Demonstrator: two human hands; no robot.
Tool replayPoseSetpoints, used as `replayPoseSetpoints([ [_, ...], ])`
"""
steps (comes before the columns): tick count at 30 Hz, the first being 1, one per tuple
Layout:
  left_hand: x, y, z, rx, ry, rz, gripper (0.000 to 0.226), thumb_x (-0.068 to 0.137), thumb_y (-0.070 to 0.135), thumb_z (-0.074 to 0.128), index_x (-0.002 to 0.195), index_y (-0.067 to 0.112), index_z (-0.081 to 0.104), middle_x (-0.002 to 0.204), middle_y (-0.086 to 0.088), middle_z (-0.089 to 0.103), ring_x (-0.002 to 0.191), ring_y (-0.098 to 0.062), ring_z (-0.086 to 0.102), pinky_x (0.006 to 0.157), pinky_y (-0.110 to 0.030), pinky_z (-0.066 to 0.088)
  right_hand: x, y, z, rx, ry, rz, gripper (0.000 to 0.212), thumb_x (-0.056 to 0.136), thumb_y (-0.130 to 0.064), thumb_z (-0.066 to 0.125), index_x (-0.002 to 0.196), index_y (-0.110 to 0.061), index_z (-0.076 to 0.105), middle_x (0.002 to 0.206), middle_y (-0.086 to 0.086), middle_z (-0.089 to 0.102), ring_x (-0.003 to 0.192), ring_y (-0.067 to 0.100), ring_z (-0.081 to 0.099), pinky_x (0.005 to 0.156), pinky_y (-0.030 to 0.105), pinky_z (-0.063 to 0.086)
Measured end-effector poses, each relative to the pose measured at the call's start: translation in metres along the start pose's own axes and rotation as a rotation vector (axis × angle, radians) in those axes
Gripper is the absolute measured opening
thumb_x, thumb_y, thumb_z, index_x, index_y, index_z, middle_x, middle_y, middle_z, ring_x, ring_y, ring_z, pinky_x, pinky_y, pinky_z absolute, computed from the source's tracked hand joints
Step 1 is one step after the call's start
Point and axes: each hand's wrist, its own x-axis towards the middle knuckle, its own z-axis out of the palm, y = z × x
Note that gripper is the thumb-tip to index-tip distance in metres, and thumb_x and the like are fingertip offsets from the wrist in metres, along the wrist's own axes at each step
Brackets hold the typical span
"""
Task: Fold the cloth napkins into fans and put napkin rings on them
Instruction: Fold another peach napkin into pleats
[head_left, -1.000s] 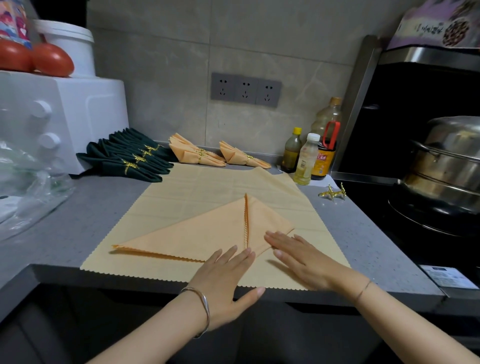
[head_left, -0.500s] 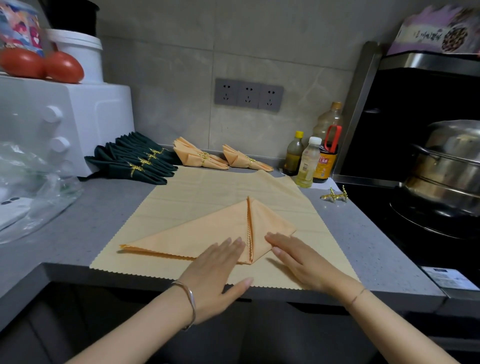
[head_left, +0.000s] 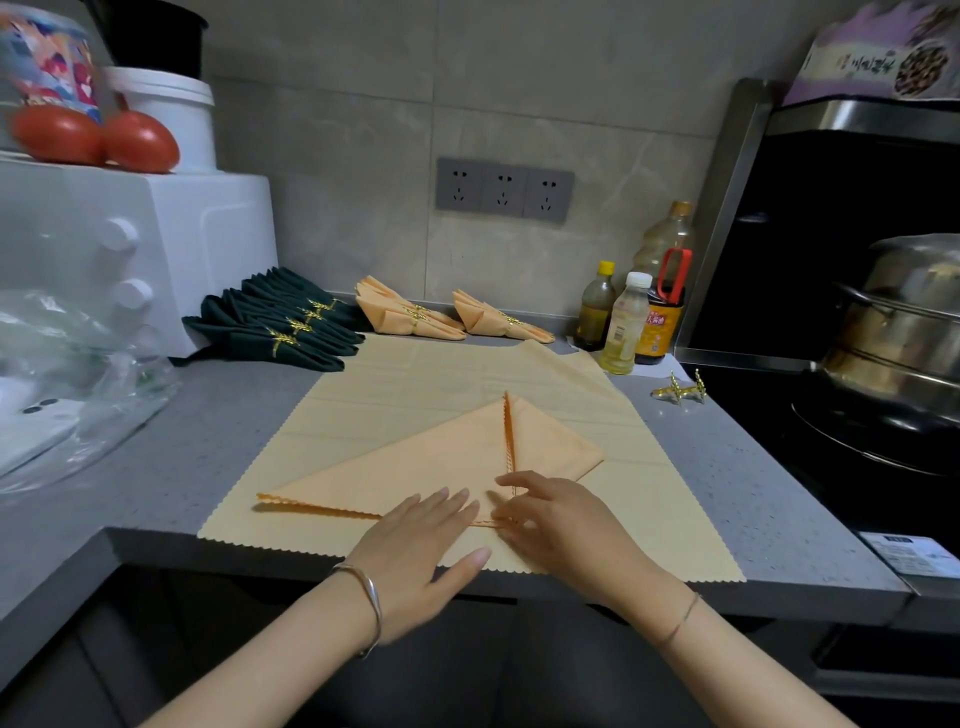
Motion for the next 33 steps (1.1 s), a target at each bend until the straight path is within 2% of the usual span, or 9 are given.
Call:
replayPoseSetpoints([
  [5,0.002,-0.002,-0.007,-0.043,-0.019,0.020,0.095,0.071,0.074,-0.011,0.151,0.031,0.016,0.159,0.015,0.009,0.145,-0.002,0.003,0.115,-0.018,0.001,0.011,0.001,0.007,-0.174,0.095,-0.105,0.003,0.070,-0.022,0.071,0.069,-0.025,0.070,0.089,-0.011,0.069,0.044,0.016,0.052,0.044,0.018,0.037],
  [8,0.015,-0.014,-0.023,-0.134,-0.039,0.034,0.063,0.096,0.057,0.006,0.147,0.030,0.032,0.151,0.013,0.033,0.139,-0.006,0.027,0.113,-0.021,0.020,0.008,0.009,0.005,-0.140,0.058,-0.121,0.009,0.070,-0.019,0.078,0.073,-0.024,0.071,0.087,-0.012,0.068,0.046,0.016,0.053,0.042,0.019,0.040],
  [13,0.036,-0.057,-0.044,0.087,-0.038,0.050,0.040,0.101,0.033,0.031,0.139,0.040,0.043,0.138,0.006,0.051,0.127,-0.014,0.044,0.105,-0.027,0.034,-0.014,0.035,-0.017,-0.063,0.051,-0.031,0.015,0.085,-0.030,0.060,0.081,-0.023,0.072,0.096,-0.015,0.067,0.056,0.009,0.060,0.050,0.019,0.047],
  [17,0.045,-0.075,-0.047,0.243,-0.034,0.198,0.039,0.098,0.019,0.047,0.129,0.043,0.054,0.141,0.006,0.048,0.134,-0.016,0.039,0.108,-0.023,0.028,-0.035,0.051,-0.024,-0.075,0.062,-0.019,0.025,0.089,-0.035,0.051,0.089,-0.022,0.072,0.100,-0.016,0.065,0.061,0.008,0.062,0.054,0.021,0.051],
  [19,0.051,-0.079,-0.049,0.375,0.108,0.402,0.035,0.088,0.013,0.059,0.108,0.040,0.070,0.120,0.009,0.066,0.117,-0.019,0.059,0.099,-0.028,0.044,-0.040,0.055,-0.025,-0.089,0.051,-0.027,0.025,0.090,-0.035,0.050,0.090,-0.022,0.071,0.101,-0.016,0.064,0.064,0.007,0.062,0.055,0.022,0.052],
  [21,0.059,-0.085,-0.052,0.590,0.221,0.566,0.032,0.077,0.018,0.052,0.087,0.038,0.076,0.092,0.019,0.072,0.091,-0.014,0.070,0.083,-0.028,0.053,-0.041,0.056,-0.025,-0.103,0.030,-0.039,0.027,0.091,-0.036,0.048,0.091,-0.022,0.071,0.102,-0.015,0.063,0.066,0.006,0.063,0.058,0.020,0.052],
  [24,0.064,-0.090,-0.059,0.736,0.243,0.719,0.036,0.082,0.019,0.044,0.083,0.033,0.077,0.086,0.018,0.073,0.083,-0.013,0.071,0.088,-0.031,0.042,-0.039,0.053,-0.028,-0.116,0.037,-0.029,0.036,0.095,-0.043,0.042,0.084,-0.024,0.070,0.104,-0.017,0.062,0.061,0.005,0.060,0.055,0.018,0.049],
  [28,0.070,-0.094,-0.058,0.669,0.295,0.822,0.058,0.104,0.016,0.023,0.087,0.029,0.077,0.091,0.015,0.073,0.082,-0.013,0.069,0.085,-0.028,0.041,-0.033,0.046,-0.030,-0.162,0.057,-0.040,0.025,0.086,-0.046,0.051,0.077,-0.028,0.065,0.102,-0.017,0.063,0.052,0.006,0.057,0.048,0.017,0.045],
  [33,0.073,-0.096,-0.052,0.384,0.300,0.757,0.042,0.097,0.034,0.036,0.085,0.033,0.076,0.089,0.020,0.072,0.089,-0.011,0.067,0.082,-0.022,0.041,-0.030,0.039,-0.027,-0.218,0.061,-0.034,0.027,0.086,-0.051,0.050,0.076,-0.029,0.060,0.096,-0.016,0.061,0.049,0.007,0.054,0.045,0.015,0.038],
])
